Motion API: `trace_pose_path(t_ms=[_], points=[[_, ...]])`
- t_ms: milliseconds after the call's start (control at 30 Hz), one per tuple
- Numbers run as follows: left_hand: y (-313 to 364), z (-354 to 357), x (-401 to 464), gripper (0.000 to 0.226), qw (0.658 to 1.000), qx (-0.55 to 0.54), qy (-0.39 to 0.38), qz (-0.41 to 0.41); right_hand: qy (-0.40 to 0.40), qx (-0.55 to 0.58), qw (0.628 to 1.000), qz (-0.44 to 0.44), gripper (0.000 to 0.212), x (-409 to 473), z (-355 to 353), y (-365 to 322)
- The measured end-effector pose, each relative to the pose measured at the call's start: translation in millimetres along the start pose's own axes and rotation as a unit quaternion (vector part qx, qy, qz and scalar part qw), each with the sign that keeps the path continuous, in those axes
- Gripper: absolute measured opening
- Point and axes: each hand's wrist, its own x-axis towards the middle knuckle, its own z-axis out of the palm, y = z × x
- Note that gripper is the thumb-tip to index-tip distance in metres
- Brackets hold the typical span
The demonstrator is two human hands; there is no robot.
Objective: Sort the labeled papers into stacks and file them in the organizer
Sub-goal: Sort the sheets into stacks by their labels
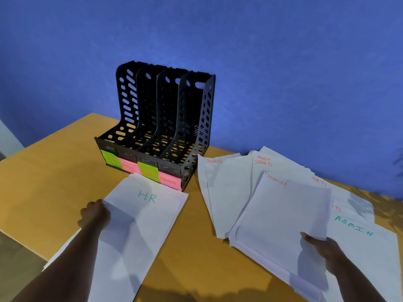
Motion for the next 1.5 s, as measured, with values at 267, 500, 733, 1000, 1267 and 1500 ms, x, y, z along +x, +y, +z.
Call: trace_pose_path(t_ms=[267, 500, 733, 1000, 1267, 1500], points=[[6.5, 19.4, 8.4, 0.032, 0.997, -0.018, 0.07, -0.016, 0.027, -0.001, 1.0, -0.005, 0.042, 1.0, 1.5, 3.4], [78.6, 28.7, -54.6, 0.035, 0.924, -0.115, 0.225, 0.288, 0.023, 0.006, 1.0, 0.001, 0.038, -0.1, 2.2, 6.7], [192.6, 81.9, -115.1, 0.032, 0.894, -0.267, -0.071, 0.353, 0.016, 0.034, 0.999, 0.001, 0.021, 2.7, -3.9, 11.9], [236.3, 107.7, -132.9, 0.045, 0.932, -0.334, -0.123, 0.067, -0.009, 0.056, 0.998, 0.028, 0.017, 8.7, -9.8, 14.8], [221.0, 86.0, -111.3, 0.019, 0.911, -0.107, -0.382, 0.114, -0.071, -0.002, 0.996, 0.051, 0.024, 11.2, -16.0, -0.5], [234.3, 72.3, -113.3, 0.022, 0.822, -0.025, -0.533, 0.2, -0.041, -0.015, 0.999, -0.012, 0.007, 19.1, -19.9, -48.8]])
